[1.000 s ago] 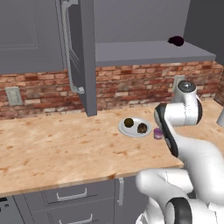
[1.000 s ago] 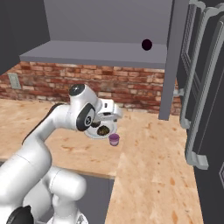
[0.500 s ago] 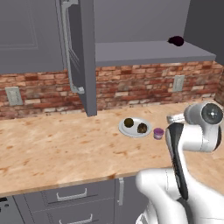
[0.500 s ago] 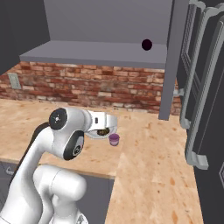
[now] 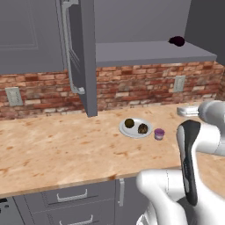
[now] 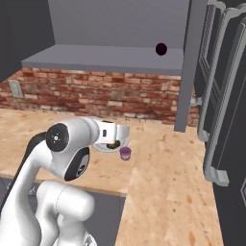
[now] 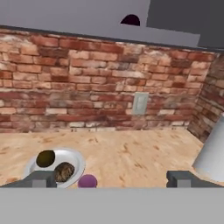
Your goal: Pick the avocado and bread from the counter and place them on the plate. Then pick the jam from the cabinet and place it next to the plate. Lastly close the cabinet door.
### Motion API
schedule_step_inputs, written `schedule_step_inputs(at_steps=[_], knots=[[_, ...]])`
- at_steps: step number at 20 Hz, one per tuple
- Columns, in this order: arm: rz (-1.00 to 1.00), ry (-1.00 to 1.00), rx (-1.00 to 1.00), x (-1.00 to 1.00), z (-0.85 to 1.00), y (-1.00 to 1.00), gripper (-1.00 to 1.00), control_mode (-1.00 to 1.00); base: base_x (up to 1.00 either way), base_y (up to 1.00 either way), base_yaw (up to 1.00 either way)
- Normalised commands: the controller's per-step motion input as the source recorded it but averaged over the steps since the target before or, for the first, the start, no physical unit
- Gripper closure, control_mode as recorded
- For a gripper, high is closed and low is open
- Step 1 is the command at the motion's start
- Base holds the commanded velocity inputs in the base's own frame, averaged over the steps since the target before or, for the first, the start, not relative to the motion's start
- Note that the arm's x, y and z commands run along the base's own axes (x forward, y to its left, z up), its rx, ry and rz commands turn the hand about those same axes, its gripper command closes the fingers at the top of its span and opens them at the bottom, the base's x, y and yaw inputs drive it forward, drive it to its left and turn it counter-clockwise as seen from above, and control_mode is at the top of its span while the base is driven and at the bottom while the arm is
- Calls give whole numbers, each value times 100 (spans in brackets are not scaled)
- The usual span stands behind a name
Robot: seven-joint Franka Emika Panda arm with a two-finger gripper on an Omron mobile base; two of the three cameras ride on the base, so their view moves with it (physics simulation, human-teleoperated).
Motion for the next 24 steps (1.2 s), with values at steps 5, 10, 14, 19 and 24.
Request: schedule_step_inputs(at_steps=[5,10,14,19,24], knots=[[-9,0,24,-12,0,-7,-100,-100,0,0,0],[-10,-1,9,-1,5,0,-100,-100,0,0,0],[-22,-5,13,-26,9,0,-100,-100,0,0,0],[-17,-6,17,-16,4,0,-100,-100,0,0,0],[-9,-4,26,-10,8,0,-100,-100,0,0,0]])
